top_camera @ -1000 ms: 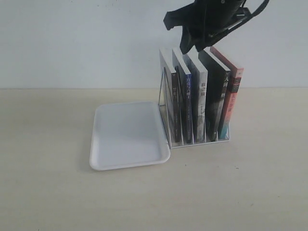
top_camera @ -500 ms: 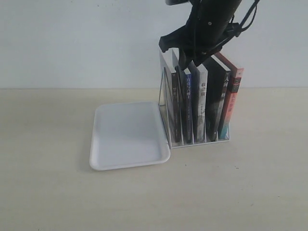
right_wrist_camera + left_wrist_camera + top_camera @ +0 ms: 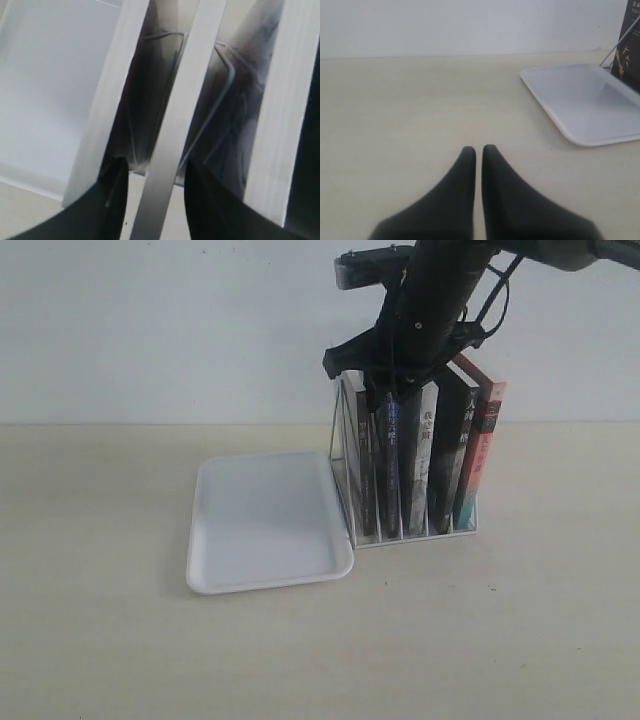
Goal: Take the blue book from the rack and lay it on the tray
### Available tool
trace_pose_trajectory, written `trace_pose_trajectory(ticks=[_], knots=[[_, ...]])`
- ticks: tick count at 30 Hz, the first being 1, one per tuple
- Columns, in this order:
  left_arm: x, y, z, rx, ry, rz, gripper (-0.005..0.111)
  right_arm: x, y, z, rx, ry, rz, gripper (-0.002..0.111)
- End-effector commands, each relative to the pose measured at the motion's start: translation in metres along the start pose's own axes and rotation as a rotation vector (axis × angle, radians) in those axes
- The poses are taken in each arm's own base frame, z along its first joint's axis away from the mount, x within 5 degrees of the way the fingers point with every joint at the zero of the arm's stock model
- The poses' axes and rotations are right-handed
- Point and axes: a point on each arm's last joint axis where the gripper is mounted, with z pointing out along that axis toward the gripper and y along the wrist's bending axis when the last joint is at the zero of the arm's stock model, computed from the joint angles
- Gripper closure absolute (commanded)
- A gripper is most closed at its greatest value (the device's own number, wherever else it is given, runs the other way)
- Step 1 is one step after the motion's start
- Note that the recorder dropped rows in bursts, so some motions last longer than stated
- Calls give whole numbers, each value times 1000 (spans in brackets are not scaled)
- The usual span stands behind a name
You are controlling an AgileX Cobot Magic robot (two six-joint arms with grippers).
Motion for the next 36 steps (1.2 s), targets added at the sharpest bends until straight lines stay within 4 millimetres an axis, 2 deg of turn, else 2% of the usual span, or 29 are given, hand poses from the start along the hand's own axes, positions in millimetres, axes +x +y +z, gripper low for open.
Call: trace_pose_trajectory(ticks=[1, 4, 5, 8, 19, 23, 36], knots=[[0, 0, 0, -4, -15, 3, 103, -1, 0, 5, 10, -5, 6, 72], [0, 0, 0, -4, -15, 3, 103, -1, -2, 5, 31, -5, 22, 74], [0, 0, 0, -4, -15, 3, 103, -1, -3, 5, 33, -3, 21, 79], [0, 0, 0, -4, -15, 3, 103, -1, -3, 5, 34, 0, 22, 108], [0, 0, 0, -4, -15, 3, 103, -1, -3, 5, 34, 0, 22, 108], [0, 0, 0, -4, -15, 3, 103, -2, -2, -3, 33, -19, 21, 108], [0, 0, 0, -4, -15, 3, 103, -5, -3, -73, 50, -159, 13, 108]])
